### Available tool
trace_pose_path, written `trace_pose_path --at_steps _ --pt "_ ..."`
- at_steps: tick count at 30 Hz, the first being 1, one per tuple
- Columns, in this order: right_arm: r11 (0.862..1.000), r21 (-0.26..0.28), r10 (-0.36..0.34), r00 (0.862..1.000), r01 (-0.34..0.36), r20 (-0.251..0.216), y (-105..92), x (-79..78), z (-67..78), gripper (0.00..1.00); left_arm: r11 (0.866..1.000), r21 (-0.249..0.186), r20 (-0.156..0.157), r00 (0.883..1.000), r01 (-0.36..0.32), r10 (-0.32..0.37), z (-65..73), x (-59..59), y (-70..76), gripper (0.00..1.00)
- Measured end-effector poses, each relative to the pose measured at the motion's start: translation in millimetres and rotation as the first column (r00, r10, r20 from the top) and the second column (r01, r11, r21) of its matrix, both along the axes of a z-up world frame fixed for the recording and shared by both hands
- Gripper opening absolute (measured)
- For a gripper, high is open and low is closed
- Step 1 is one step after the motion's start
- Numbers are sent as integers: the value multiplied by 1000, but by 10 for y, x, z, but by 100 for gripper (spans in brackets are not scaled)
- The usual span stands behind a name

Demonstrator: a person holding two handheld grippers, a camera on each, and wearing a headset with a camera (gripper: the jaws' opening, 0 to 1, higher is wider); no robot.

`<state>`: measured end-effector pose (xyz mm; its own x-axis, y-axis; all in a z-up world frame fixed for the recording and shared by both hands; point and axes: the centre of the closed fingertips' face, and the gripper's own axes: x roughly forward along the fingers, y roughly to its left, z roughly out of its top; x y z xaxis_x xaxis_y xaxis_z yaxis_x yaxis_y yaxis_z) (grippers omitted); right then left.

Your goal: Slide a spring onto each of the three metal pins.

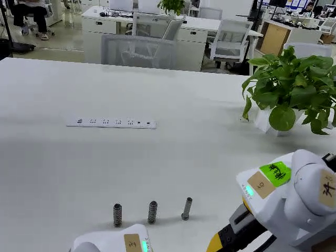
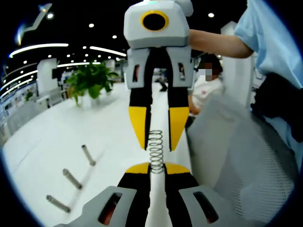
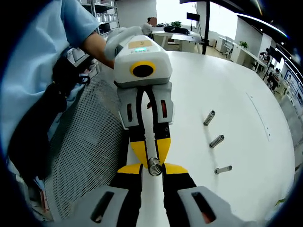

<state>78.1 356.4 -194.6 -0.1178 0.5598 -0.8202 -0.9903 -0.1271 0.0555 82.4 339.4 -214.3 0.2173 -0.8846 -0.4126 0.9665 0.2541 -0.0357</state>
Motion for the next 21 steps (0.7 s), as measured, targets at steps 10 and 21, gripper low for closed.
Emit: trace_pose_path --at_steps 10,21 --pt "999 -28 30 999 -30 -17 7 -34 -66 15 1000 -2 6 1000 14 -14 1 -24 -35 9" --pt "998 -43 43 999 -44 -27 5 -62 -103 13 1000 -7 2 1000 17 -17 -6 -46 -54 10"
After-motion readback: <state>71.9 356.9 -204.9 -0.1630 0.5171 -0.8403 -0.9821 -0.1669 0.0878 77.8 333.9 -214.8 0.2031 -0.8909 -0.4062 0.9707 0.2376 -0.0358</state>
